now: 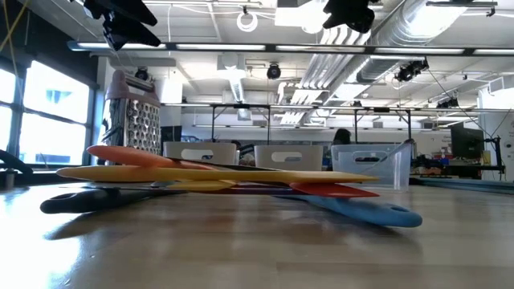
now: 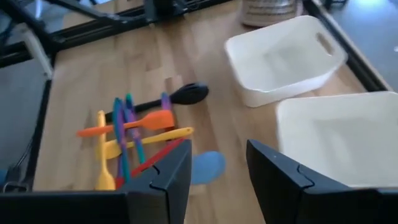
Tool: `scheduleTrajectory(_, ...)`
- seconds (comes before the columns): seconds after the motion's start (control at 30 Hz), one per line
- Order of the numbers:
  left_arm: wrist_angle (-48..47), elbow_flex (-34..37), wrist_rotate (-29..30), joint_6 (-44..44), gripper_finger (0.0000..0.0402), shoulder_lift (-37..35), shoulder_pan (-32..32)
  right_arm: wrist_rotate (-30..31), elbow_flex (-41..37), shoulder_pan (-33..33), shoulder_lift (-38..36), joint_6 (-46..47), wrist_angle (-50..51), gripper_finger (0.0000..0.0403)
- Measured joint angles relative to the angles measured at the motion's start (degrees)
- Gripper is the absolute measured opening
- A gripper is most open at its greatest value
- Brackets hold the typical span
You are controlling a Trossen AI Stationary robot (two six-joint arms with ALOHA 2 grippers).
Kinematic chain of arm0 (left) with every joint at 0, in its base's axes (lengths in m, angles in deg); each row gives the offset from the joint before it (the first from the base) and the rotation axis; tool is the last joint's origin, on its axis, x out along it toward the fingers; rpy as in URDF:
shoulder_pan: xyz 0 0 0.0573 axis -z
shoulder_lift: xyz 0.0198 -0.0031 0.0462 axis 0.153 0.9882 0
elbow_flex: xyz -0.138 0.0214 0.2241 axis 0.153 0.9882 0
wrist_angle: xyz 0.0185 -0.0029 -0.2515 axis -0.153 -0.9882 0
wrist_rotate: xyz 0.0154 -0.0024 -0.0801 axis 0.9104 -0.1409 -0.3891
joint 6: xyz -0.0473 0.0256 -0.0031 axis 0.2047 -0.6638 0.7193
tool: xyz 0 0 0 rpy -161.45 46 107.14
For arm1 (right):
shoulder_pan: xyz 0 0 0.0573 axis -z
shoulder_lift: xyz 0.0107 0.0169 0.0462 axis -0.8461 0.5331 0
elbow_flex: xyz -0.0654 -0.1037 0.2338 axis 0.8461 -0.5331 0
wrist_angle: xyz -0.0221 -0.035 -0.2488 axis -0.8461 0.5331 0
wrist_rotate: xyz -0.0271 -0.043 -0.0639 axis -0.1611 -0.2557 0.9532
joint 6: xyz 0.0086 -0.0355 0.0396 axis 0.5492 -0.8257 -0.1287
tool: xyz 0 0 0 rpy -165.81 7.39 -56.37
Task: Pick & Place Kitchen Items
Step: Put the blue table knife into the transparent bin
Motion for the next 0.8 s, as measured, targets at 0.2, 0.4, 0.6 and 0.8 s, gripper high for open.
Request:
scheduleTrajectory(0.2,0.37,0.0,-5.41,7.26,0.0216,2.77,0.0,-0.67,0.0,-5.8,1.62,-3.02,-3.89,0.0146)
scheduleTrajectory(0.4,0.32,0.02,-10.23,13.58,0.0216,4.28,2.76,6.66,0.0,-14.22,3.54,-3.89,-6.45,0.0146)
scheduleTrajectory(0.6,1.04,0.02,-8.21,20.5,0.0216,4.21,10.5,18.24,0.0,-21.89,7.18,-3.8,-6.55,0.0146)
scheduleTrajectory(0.8,4.69,0.02,-5.51,25.83,0.0216,4.28,20.75,23.27,0.0,-26.54,11.4,0.74,-8.51,0.0146)
